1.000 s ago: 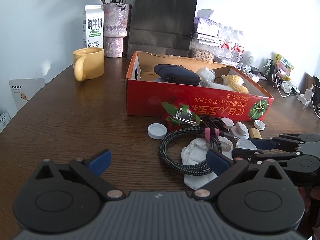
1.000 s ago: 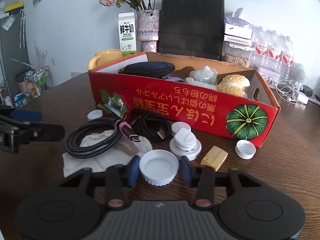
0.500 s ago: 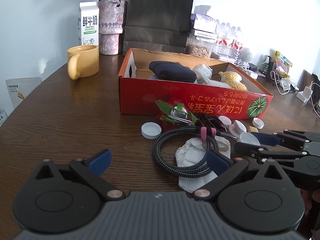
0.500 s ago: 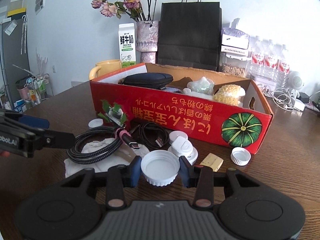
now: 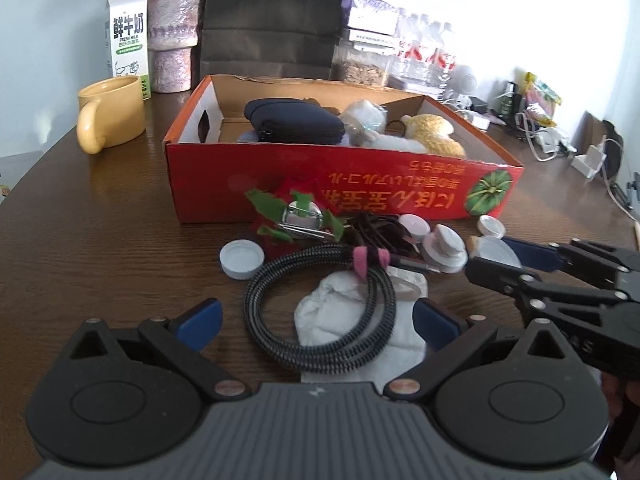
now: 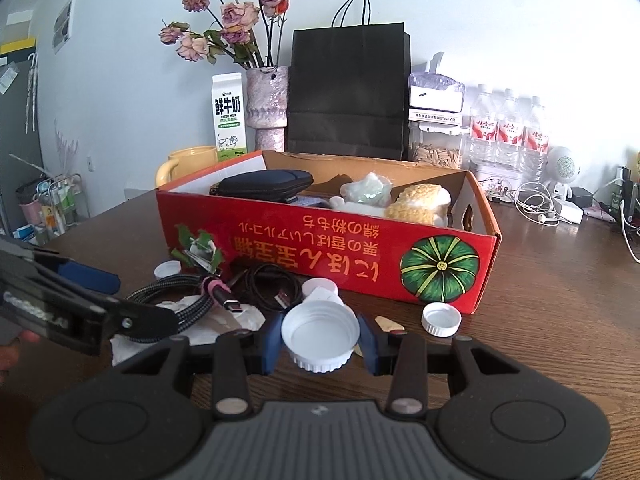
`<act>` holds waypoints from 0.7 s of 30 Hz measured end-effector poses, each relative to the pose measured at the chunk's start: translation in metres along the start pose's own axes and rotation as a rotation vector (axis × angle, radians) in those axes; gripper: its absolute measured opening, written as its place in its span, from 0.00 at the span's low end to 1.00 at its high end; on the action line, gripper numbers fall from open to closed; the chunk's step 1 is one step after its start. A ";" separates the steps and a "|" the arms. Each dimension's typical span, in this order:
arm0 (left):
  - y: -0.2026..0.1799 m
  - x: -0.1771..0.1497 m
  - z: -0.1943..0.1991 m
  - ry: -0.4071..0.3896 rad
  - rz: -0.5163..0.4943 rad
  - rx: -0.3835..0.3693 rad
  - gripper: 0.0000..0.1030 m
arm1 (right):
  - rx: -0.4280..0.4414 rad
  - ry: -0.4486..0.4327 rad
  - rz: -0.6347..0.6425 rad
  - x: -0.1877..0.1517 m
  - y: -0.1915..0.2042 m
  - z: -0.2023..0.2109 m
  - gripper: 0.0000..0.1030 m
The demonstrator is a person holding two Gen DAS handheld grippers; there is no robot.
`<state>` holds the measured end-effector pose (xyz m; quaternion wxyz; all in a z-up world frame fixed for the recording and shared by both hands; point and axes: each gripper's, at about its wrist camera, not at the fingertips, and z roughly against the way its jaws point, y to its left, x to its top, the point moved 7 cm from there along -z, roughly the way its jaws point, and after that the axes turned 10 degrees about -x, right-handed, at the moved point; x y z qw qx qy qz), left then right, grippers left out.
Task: Organize objects
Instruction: 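Grasp the black braided cable with pink strap with the left tool while the right tool holds the lid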
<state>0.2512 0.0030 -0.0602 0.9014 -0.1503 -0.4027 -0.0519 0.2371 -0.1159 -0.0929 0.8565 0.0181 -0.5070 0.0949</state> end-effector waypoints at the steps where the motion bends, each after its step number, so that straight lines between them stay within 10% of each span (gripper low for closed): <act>1: 0.001 0.001 -0.003 0.004 0.000 0.004 1.00 | 0.002 -0.002 0.002 0.000 0.000 0.000 0.38; 21: 0.009 0.004 -0.020 -0.016 0.040 -0.008 0.97 | 0.031 -0.006 -0.013 0.000 0.001 0.003 0.38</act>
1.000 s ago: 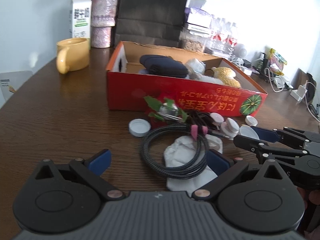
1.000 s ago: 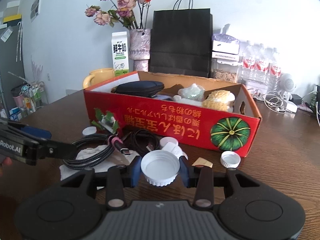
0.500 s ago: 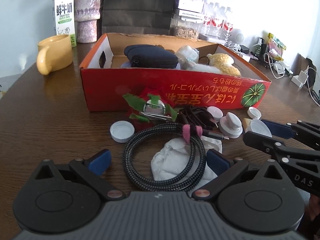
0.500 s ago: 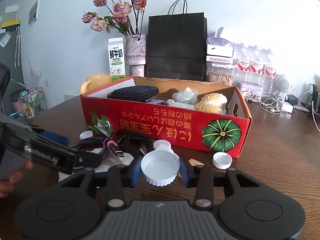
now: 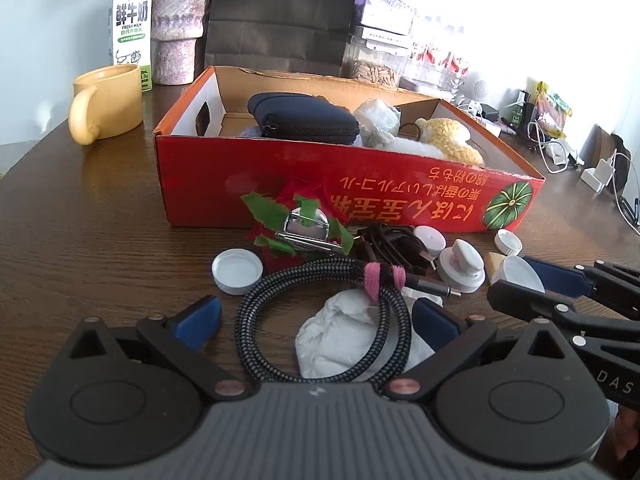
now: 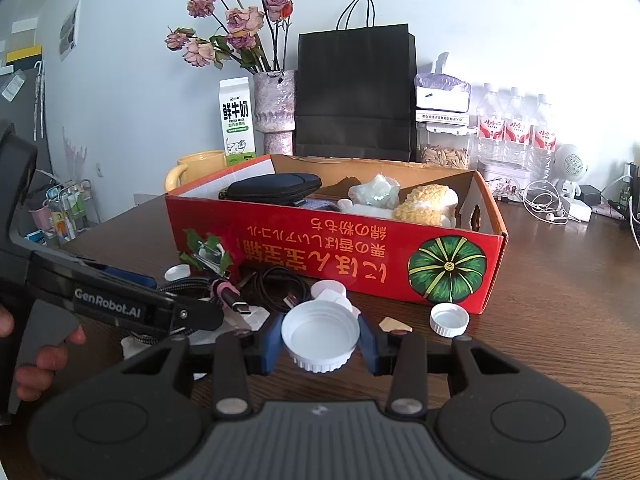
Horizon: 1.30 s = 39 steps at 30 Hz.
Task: Organize objects
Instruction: 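Grasp the black braided cable with pink strap with the left tool while the right tool holds the lid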
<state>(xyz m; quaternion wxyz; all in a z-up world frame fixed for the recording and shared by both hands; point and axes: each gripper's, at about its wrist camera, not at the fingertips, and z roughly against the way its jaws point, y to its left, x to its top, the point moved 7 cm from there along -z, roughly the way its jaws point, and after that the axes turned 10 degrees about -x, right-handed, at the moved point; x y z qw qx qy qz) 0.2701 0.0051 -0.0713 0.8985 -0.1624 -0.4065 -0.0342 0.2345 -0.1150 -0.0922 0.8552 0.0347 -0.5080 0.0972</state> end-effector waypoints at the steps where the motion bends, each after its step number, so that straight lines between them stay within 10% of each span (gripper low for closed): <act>1: -0.001 0.000 0.001 -0.004 -0.004 0.001 0.92 | 0.000 -0.001 0.000 0.000 0.000 0.000 0.38; 39: -0.023 0.034 0.079 -0.270 -0.083 0.035 0.88 | -0.056 -0.122 0.067 0.037 0.014 0.014 0.38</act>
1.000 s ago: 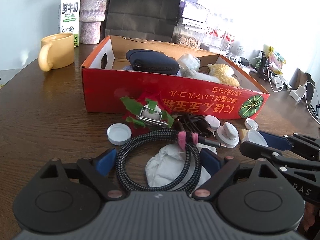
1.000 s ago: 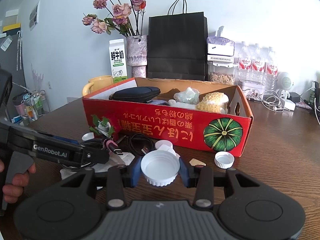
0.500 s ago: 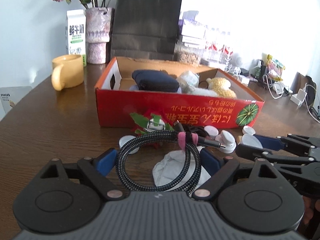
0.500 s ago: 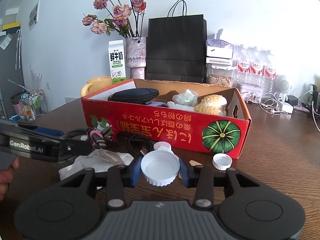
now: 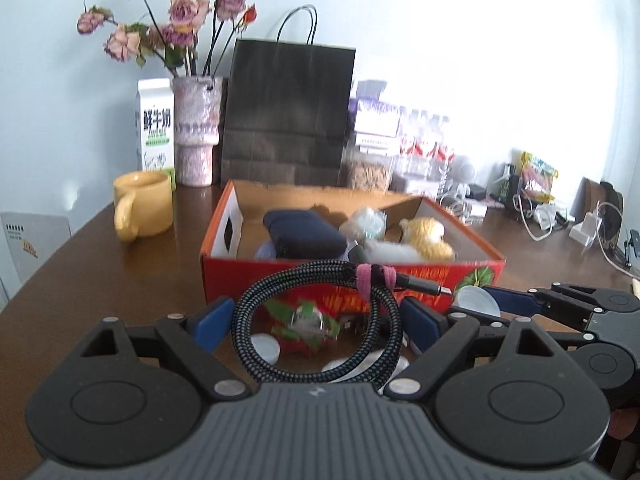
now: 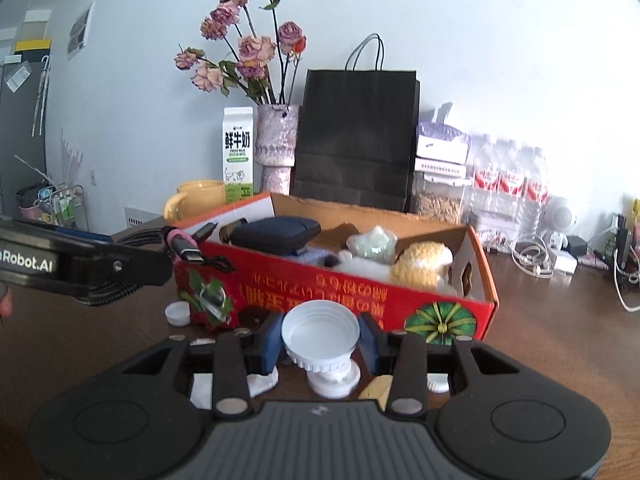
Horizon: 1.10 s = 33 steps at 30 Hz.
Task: Organize objects
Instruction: 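Grasp the black braided cable with pink strap with the left tool while the right tool holds the lid, then carry the braided cable and white lid into the red box and open both tools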
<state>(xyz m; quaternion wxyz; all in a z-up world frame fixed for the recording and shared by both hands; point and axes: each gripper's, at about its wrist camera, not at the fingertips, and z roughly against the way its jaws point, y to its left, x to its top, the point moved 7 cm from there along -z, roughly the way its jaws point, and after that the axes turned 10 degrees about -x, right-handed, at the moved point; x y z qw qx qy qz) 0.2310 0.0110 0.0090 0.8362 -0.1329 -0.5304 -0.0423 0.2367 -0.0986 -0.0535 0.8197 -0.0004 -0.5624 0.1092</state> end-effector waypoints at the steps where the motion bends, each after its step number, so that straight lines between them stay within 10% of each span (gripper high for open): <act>1: 0.000 0.004 0.000 -0.009 -0.003 0.002 0.88 | 0.001 -0.009 0.003 0.005 0.001 -0.001 0.38; 22: 0.013 0.087 -0.092 -0.086 -0.013 0.021 0.88 | -0.045 -0.071 -0.015 0.084 -0.022 -0.093 0.38; 33: 0.018 0.089 -0.162 -0.028 0.001 0.004 0.88 | -0.050 0.022 -0.049 0.073 -0.042 -0.156 0.38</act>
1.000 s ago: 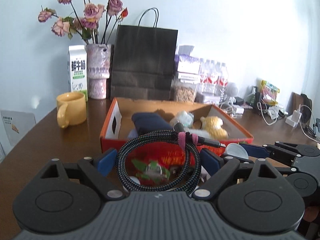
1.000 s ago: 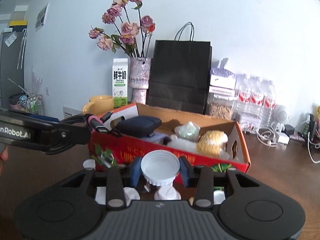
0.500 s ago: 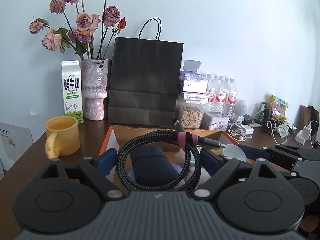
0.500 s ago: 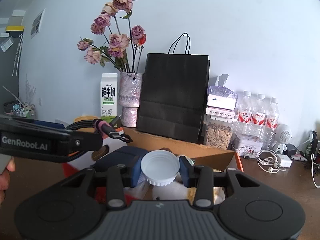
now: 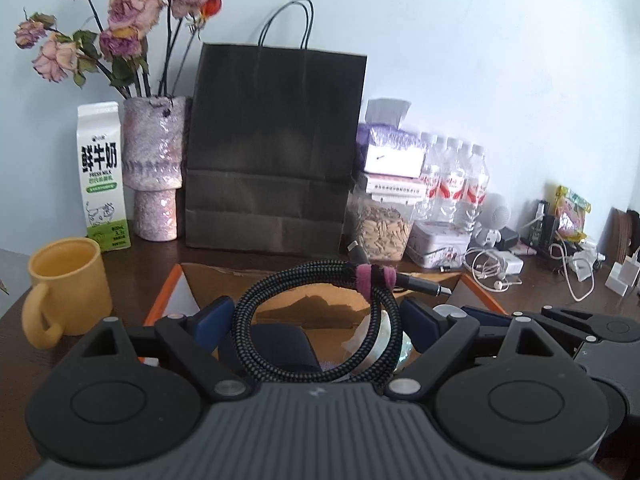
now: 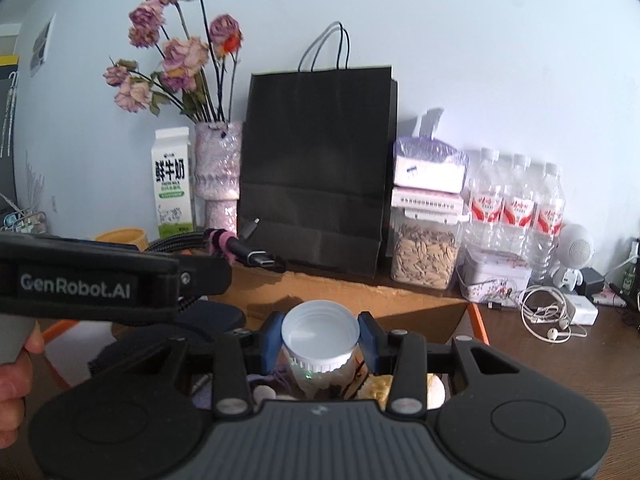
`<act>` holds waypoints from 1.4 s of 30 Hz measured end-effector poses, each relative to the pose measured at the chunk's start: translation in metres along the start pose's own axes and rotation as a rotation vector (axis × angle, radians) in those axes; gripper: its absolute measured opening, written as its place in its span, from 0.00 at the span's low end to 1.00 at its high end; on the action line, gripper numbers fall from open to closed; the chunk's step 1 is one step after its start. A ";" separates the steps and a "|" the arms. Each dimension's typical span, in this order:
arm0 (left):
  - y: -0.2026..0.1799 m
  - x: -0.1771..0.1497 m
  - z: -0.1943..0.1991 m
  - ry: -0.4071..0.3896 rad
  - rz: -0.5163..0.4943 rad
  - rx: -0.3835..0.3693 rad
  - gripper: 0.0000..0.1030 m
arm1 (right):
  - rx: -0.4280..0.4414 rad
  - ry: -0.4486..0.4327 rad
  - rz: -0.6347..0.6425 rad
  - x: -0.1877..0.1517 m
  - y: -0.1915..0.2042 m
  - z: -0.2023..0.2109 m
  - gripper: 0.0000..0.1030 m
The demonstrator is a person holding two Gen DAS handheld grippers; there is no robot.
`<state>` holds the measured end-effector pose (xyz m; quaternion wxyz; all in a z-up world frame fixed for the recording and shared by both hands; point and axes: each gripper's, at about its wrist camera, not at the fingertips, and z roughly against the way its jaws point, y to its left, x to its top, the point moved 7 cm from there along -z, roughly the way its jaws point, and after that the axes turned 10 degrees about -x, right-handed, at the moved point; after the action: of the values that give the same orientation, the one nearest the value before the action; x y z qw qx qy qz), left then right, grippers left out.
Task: Organize objects
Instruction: 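Carry the braided cable and white lid into the red box and open both tools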
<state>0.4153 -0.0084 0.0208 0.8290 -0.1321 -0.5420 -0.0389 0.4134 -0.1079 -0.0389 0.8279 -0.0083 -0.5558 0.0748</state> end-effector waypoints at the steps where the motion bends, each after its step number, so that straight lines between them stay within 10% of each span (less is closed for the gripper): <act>1: 0.001 -0.001 -0.004 0.008 -0.002 0.001 0.88 | 0.001 0.006 0.003 -0.001 0.000 -0.003 0.38; 6: 0.002 -0.002 -0.015 0.011 -0.008 -0.017 0.98 | -0.001 0.047 0.023 -0.009 0.001 -0.013 0.47; 8: 0.007 -0.001 -0.014 -0.012 0.002 0.003 1.00 | -0.017 0.057 0.023 -0.012 0.001 -0.014 0.91; 9: 0.009 -0.001 -0.013 -0.010 0.005 0.010 1.00 | -0.026 0.052 0.026 -0.013 0.001 -0.012 0.97; 42: 0.003 -0.029 0.050 -0.002 -0.007 0.032 1.00 | -0.025 0.012 0.021 -0.023 0.001 0.049 1.00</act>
<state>0.3597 0.0051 0.0131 0.8303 -0.1172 -0.5439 -0.0328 0.3597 -0.1129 -0.0411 0.8303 -0.0248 -0.5515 0.0765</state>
